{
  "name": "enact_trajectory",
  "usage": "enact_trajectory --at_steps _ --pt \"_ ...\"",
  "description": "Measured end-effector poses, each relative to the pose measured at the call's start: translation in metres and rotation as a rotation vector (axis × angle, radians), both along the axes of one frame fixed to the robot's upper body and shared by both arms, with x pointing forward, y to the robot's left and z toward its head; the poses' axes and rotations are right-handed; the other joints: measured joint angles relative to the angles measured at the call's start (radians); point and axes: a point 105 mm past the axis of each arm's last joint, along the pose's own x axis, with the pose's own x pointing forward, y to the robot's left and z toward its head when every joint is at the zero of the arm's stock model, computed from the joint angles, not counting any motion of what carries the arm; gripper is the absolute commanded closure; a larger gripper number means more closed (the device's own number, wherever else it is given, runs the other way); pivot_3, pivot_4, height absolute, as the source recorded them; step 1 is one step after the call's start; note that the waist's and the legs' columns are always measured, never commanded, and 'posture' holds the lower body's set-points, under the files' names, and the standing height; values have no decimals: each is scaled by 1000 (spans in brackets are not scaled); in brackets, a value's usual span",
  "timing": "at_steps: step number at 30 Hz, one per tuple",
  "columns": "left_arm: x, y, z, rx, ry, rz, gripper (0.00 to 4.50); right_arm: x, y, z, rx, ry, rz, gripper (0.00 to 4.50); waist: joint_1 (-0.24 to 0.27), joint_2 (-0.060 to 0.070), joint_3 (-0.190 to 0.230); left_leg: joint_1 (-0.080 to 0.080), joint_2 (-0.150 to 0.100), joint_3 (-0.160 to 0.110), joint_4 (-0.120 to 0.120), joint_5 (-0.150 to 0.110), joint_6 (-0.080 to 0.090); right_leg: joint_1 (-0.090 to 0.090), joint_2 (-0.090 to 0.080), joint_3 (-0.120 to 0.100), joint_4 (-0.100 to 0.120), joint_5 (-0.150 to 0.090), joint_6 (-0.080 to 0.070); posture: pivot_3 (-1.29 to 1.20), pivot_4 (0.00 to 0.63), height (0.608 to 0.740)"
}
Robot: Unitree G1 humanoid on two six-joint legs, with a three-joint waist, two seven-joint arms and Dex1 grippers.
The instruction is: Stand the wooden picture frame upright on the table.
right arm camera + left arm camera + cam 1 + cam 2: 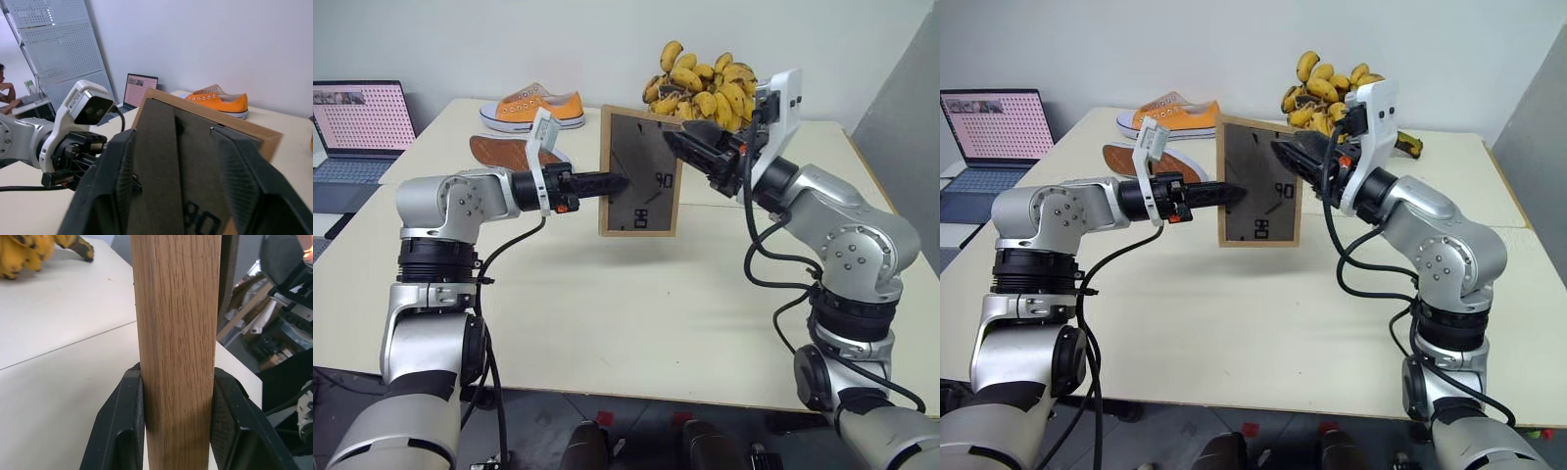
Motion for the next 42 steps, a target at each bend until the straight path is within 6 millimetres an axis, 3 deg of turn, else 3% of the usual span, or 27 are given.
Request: enact_trajectory --at_steps 4,13,20,28,36,42 --pt "-2 -6 -2 8 3 -23 3182 1 9 -15 -21 43 16 1812 -4 0 0 -1 0 0 0 0 0 -1 0 0 0 0 0 0 150 740" --pt "-4 -13 3 6 -9 -49 3182 3 22 -20 -2 53 42 1812 -6 0 0 -1 0 0 0 0 0 -1 0 0 0 0 0 0 150 740" --pt "-2 -15 4 4 -12 -49 3182 5 20 -19 -22 19 20 1812 -6 0 0 -1 0 0 0 0 0 -1 0 0 0 0 0 0 150 740" --pt "1 -14 4 3 -11 -38 3182 19 0 -21 -63 -13 -58 1812 -6 0 0 -1 0 1 0 0 0 -1 0 1 0 0 0 0 150 740" --pt "6 -14 5 -3 -16 -26 3182 13 16 -29 -20 31 -23 1812 -6 0 0 -1 0 1 0 0 0 -2 0 1 0 0 0 0 150 740" --pt "16 -8 5 -7 -28 4 3182 10 16 -28 -6 52 -40 1812 -6 0 0 -1 0 1 0 0 0 -2 0 0 0 0 0 0 150 740"
